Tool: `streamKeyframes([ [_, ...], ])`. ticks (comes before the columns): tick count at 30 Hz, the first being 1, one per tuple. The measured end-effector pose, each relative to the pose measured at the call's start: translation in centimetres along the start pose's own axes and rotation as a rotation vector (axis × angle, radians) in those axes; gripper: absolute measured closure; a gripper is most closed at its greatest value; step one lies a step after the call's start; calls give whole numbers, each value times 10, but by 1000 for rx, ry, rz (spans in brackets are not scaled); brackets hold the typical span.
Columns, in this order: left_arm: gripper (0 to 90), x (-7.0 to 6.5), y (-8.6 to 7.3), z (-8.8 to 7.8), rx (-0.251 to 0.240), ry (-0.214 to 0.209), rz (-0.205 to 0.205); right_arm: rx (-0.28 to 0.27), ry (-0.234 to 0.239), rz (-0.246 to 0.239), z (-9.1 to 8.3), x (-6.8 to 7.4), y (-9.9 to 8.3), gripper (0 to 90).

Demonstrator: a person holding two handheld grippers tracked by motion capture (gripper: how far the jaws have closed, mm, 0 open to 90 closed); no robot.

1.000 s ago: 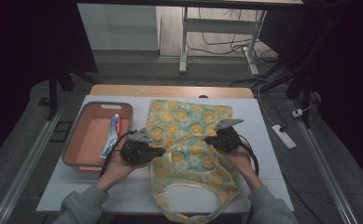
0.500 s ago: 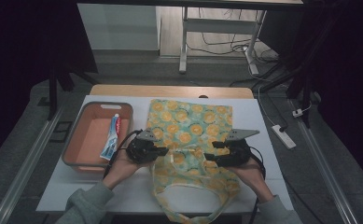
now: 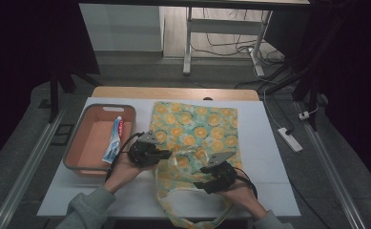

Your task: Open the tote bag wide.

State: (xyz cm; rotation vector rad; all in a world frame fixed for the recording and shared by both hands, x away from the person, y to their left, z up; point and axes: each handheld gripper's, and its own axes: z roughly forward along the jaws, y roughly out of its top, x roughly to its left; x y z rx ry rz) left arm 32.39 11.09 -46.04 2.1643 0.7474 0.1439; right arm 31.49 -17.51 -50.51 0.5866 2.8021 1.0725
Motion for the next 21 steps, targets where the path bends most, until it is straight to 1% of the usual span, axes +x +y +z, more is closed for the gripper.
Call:
streamKeyframes([
  [1, 868, 0, 0, 0, 0, 0, -1, 16, -4, -28, 5, 1, 0, 492],
  [2, 868, 0, 0, 0, 0, 1, -1, 23, -9, -45, 7, 2, 0, 529],
  [3, 868, 0, 0, 0, 1, 1, 0, 23, -9, -45, 7, 2, 0, 529],
  [4, 868, 0, 0, 0, 0, 1, 0, 43, -11, -58, 10, 2, 1, 641],
  [5, 868, 0, 0, 0, -3, 1, -3, 43, -11, -58, 10, 2, 1, 641],
  [6, 868, 0, 0, -1, -2, 2, -1, 64, -15, -59, 12, 1, 0, 761],
  [7, 868, 0, 0, -1, -4, 1, -2, 64, -15, -59, 12, 1, 0, 761],
  [8, 868, 0, -1, -2, -5, 0, -3, 71, -18, -59, 13, 1, 0, 842],
  [9, 867, 0, -1, -2, -7, 1, -3, 74, -20, -63, 13, 1, 0, 885],
  [11, 855, 1, -1, -3, -10, 1, -1, 68, -15, -76, 10, 3, 2, 894],
  [12, 784, 0, -1, -4, -16, 2, -2, 41, -9, -73, 5, 5, 6, 894],
  [14, 703, -1, -1, -6, -32, -7, 7, -11, -5, -69, -5, 6, 13, 894],
  [15, 703, -3, 0, -9, -42, -12, 14, -11, -5, -69, -5, 6, 13, 894],
  [16, 657, -5, 0, -13, -57, -11, 21, -40, -10, -69, -9, 6, 17, 894],
  [17, 574, -8, 1, -17, -75, -4, 30, -83, -21, -62, -18, 5, 25, 894],
  [18, 574, -12, 3, -22, -92, 1, 40, -83, -21, -62, -18, 5, 25, 894],
  [21, 528, -24, 7, -38, -143, -7, 74, -127, -30, -44, -26, -1, 33, 894],
])
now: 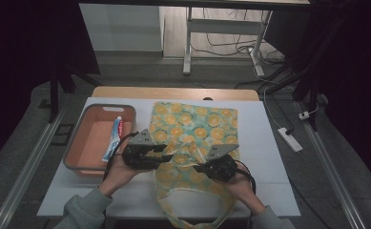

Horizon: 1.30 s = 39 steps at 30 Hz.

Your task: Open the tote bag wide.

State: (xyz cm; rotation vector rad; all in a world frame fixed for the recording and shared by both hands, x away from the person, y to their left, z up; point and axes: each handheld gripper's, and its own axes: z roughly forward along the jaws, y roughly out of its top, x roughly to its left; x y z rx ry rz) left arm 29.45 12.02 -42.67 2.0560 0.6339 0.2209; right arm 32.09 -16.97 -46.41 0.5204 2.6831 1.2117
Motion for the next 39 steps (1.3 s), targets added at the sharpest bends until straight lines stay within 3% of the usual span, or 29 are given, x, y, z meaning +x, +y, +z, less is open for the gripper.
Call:
streamKeyframes([
  [3, 497, -15, 5, -8, -18, -9, 44, -29, 13, 57, 1, -12, 4, 894],
  [8, 492, -37, 7, -5, 11, -67, 103, -20, 8, 80, 6, -19, 3, 893],
  [11, 479, -46, 1, 16, 90, -163, 108, -20, 17, 97, 8, -23, 1, 893],
  [14, 466, -50, -7, 43, 194, -169, 125, -21, 21, 101, 9, -24, 0, 893],
  [16, 459, -51, -11, 58, 235, -169, 119, -21, 20, 99, 9, -24, 0, 893],
  [18, 459, -51, -16, 73, 270, -201, 108, -28, 19, 104, 8, -25, 0, 893],
  [19, 453, -51, -18, 77, 287, -199, 117, -30, 18, 104, 8, -25, 0, 893],
  [21, 446, -52, -21, 87, 316, -156, 136, -35, 24, 107, 7, -26, 0, 893],
  [28, 404, -50, -31, 111, 397, -99, 147, -56, 27, 116, 5, -27, 0, 893],
  [32, 406, -48, -35, 118, 420, -80, 155, -59, 28, 114, 3, -26, 0, 893],
  [35, 462, -45, -36, 119, 433, -72, 159, -64, 25, 117, 2, -27, 0, 893],
  [37, 489, -42, -38, 121, 426, -89, 127, -70, 22, 120, 0, -27, 0, 893],
  [39, 526, -41, -39, 120, 416, -74, 126, -73, 21, 119, 0, -28, 0, 893],
])
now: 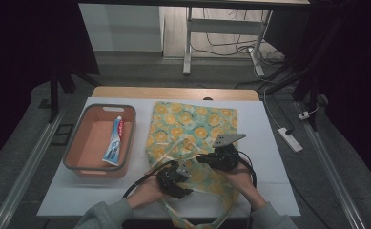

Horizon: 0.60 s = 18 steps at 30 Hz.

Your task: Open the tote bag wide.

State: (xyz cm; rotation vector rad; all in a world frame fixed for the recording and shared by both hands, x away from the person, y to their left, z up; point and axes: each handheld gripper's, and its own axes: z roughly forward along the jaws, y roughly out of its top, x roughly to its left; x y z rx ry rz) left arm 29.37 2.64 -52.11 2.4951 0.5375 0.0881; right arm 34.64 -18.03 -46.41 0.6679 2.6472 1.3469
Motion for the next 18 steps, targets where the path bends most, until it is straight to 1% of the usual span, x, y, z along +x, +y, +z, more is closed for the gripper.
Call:
streamKeyframes([
  [1, 568, 0, 0, 0, -3, 10, -1, -2, -3, -1, -1, 0, 0, 893],
  [4, 629, 1, -1, 0, -5, 10, -12, -9, -10, -1, -3, -1, 1, 893],
  [5, 655, 1, -1, -1, -4, 7, -4, -13, -11, 0, -4, -1, 1, 893],
  [6, 703, 0, -1, -1, -6, -2, -2, -13, -12, 0, -5, -1, 1, 893],
  [7, 826, 0, -1, -1, -3, -13, 3, -19, -16, 1, -7, -2, 1, 893],
  [8, 826, -1, -1, 0, -2, -26, 2, -19, -16, 1, -7, -2, 1, 893],
  [10, 878, -1, 0, 0, 3, -36, 2, -25, -20, 7, -9, -3, 1, 893],
  [13, 885, -1, -1, -1, -1, -37, -1, -27, -23, 9, -11, -4, 1, 892],
  [14, 886, -2, -1, -2, -5, -27, 11, -28, -25, 10, -11, -4, 1, 892],
  [15, 886, -4, -1, -4, -13, -28, 25, -28, -21, 12, -12, -5, 1, 892],
  [18, 887, -9, -2, -17, -49, -51, 43, -43, -17, 12, -15, -4, 3, 892],
])
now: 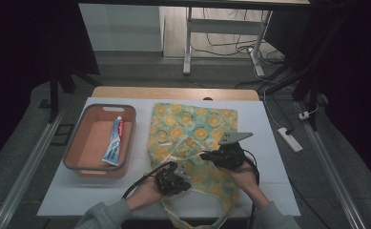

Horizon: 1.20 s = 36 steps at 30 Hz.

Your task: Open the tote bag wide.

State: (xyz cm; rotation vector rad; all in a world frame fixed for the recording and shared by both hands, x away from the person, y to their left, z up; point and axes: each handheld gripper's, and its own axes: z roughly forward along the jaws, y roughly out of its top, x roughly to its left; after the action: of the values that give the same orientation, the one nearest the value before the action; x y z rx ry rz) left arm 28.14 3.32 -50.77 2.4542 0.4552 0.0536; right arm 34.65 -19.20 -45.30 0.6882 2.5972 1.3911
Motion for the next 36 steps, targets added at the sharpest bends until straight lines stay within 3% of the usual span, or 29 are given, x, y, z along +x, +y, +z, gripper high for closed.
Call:
streamKeyframes([
  [6, 887, -9, -9, -36, -129, -38, -6, -43, -17, 8, -11, 1, 10, 893],
  [8, 887, -11, -13, -44, -149, -48, 0, -35, -62, -4, -10, -2, 18, 892],
  [14, 887, -15, -29, -58, -160, -80, -11, -41, -100, 30, -1, -21, 25, 893],
  [18, 887, -19, -41, -63, -152, -99, -8, -34, -156, 72, 8, -42, 22, 893],
  [21, 887, -21, -47, -65, -151, -119, -17, -30, -192, 82, 10, -50, 20, 893],
  [26, 886, -29, -48, -65, -138, -132, 0, -16, -229, 150, 11, -71, 6, 893],
  [28, 884, -28, -48, -64, -138, -137, -1, -10, -238, 155, 11, -72, 4, 893],
  [29, 880, -27, -48, -64, -146, -124, -6, -8, -236, 160, 11, -73, 3, 893],
  [30, 822, -27, -47, -65, -170, -95, -16, -10, -230, 162, 11, -73, 2, 893],
  [32, 605, -25, -44, -70, -222, -44, -40, -12, -225, 156, 11, -71, 3, 893],
  [33, 542, -23, -41, -74, -245, -21, -55, -16, -216, 149, 10, -70, 3, 893],
  [36, 443, -16, -27, -82, -279, 63, -105, -25, -201, 132, 10, -64, 6, 893],
])
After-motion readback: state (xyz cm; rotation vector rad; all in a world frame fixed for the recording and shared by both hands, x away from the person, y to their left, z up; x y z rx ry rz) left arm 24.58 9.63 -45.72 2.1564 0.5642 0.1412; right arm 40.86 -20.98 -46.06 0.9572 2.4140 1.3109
